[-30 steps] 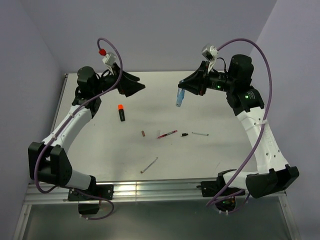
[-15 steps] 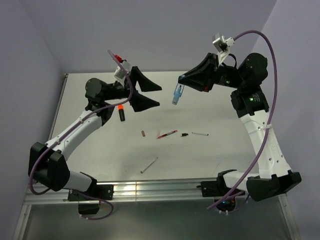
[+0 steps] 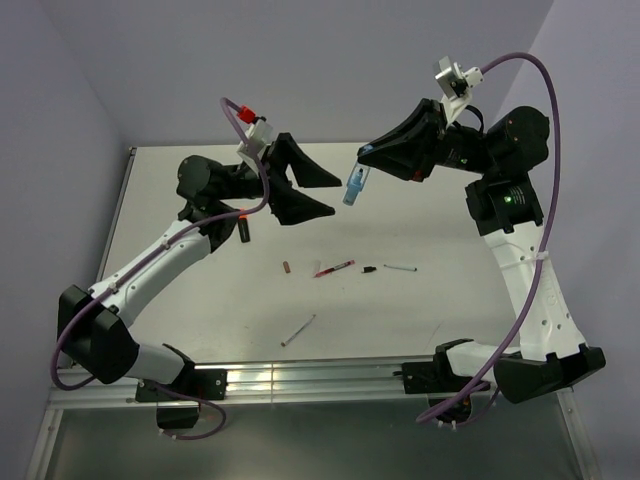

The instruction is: Insert the pens into the pen caps

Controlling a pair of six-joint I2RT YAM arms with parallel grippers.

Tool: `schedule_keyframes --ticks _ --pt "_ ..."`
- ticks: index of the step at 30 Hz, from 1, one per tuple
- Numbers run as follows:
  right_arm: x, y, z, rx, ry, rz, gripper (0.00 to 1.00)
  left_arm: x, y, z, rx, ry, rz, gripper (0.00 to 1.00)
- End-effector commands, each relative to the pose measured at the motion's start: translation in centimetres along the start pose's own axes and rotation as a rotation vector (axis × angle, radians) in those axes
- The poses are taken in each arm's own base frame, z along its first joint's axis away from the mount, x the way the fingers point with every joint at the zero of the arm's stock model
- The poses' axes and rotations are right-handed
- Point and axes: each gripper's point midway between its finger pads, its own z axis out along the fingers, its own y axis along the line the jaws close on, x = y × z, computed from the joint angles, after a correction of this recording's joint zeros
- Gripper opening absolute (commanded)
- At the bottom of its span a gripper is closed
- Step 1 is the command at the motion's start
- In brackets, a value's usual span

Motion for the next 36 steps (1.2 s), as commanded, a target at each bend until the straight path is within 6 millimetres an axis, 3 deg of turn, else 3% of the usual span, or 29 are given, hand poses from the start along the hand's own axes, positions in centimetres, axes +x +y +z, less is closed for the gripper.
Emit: schedule_keyframes --ticks 1,7,14,27,36 --pt "-2.2 2.8 0.0 -0.046 -0.033 -0.086 0.00 -1.7 0.3 1.2 -0.025 -0.029 0.027 0.68" --pt "-2.5 3.3 0.2 -0.063 -0.035 -0.088 0.00 -1.5 0.5 2.0 -0.016 -0.009 0.026 0.66" --pt "-3.0 3.5 0.3 -0.069 -0.039 -0.097 0.00 0.1 -0.4 2.6 0.020 0.021 -0.006 0.57" --pt "-2.4 2.9 0.4 -0.069 -0.031 -0.080 0.00 -1.0 -1.5 2.9 0.055 -0.022 -0.009 0.39" --pt "-2.0 2.4 0.5 -0.060 -0.029 -0.078 0.00 -1.4 -1.9 3.1 0.064 -0.033 -0.040 0.08"
